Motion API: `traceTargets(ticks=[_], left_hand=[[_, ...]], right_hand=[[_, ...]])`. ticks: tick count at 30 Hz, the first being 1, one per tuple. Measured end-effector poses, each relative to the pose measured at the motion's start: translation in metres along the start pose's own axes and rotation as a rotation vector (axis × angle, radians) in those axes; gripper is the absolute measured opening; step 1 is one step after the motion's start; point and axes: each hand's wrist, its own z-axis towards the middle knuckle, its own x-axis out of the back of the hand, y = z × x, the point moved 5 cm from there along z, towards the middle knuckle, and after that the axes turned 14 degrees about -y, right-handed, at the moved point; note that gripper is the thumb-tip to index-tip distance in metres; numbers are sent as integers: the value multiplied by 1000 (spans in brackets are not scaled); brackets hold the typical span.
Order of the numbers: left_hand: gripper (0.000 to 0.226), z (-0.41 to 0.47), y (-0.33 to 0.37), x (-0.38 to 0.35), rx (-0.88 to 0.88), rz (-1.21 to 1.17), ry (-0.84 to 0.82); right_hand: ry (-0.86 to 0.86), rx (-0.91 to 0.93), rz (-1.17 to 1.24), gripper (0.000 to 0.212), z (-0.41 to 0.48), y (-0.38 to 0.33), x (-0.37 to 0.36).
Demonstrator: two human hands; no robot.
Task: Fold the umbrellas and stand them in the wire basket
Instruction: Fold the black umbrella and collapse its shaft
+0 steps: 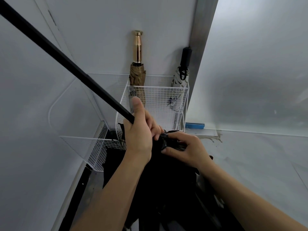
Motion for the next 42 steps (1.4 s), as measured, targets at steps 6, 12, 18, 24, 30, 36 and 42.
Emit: traceTargets(ticks=[6,12,18,24,30,36,42], left_hand=[[62,3,4,11,-8,77,77],[79,8,13,33,-16,128,272],[79,10,17,40,-43,178,385],[64,5,5,13,-49,196,286],[63,-4,-7,-16,-23,143,134],[62,-6,3,-23,-82,138,42],[70,-3,5,-14,-104,150,140]], right_hand=[[-49,-46,101,44,-1,5,10],[238,-178,44,18,-18,23,46],[-12,16,350,32,-32,-7,51],[-154,-28,176,26,-25,-7,13],[-11,-35,64,19,-17,-9,-4],[90,-50,98,9,-16,-9,-2],[67,-68,102,17,-14,-12,1]])
